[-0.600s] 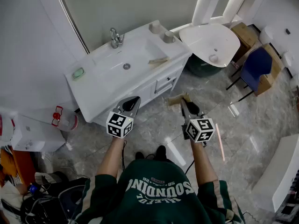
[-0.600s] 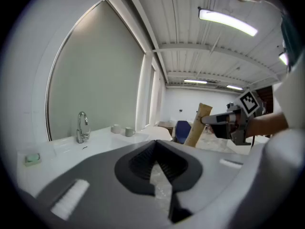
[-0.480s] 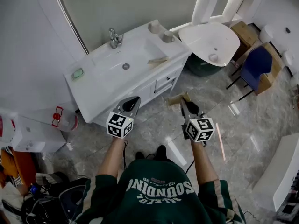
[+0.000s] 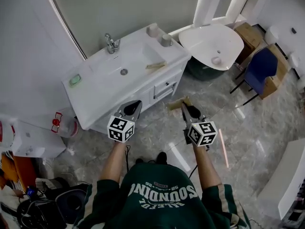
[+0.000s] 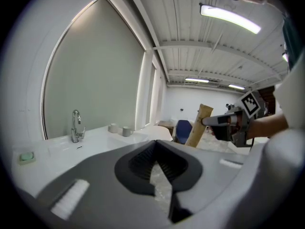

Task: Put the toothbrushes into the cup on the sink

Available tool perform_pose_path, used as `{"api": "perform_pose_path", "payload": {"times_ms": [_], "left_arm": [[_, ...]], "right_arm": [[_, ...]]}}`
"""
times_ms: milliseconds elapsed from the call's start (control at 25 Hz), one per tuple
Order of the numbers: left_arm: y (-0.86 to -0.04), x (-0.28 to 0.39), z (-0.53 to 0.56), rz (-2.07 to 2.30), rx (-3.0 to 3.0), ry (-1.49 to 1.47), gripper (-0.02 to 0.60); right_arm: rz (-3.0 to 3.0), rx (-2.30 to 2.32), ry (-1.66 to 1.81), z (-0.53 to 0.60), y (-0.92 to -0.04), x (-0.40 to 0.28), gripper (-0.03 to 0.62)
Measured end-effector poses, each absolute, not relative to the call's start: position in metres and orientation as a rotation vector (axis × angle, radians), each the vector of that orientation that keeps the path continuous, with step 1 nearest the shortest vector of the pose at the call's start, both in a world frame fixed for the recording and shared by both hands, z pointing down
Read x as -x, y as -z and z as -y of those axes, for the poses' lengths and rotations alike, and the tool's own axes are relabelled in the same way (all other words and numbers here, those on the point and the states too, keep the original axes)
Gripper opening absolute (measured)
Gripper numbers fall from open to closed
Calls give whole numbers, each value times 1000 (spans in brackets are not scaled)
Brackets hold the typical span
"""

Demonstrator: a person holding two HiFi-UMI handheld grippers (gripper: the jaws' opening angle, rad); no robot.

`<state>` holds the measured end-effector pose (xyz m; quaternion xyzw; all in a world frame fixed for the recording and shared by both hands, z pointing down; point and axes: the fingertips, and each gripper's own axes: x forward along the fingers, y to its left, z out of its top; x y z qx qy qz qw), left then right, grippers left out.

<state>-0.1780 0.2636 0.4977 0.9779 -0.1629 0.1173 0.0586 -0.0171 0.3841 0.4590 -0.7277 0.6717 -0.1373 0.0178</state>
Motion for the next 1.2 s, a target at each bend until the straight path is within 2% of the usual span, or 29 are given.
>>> {"api": "perform_pose_path", "payload": {"times_ms": [400,720,1200], "left_arm": [[-504,138,-267,535,-2929,-357,51],[-499,102,-228,525,-2967,-352,51],[-514,30,-91,498,-2941,-330,51]], "right_arm": [[-2094,2210,451,-389,-464,-30,51],[-2068,2196,453,-352,-468,-61,51],[-2111,2221,485,-211,-475,-117,51]]}}
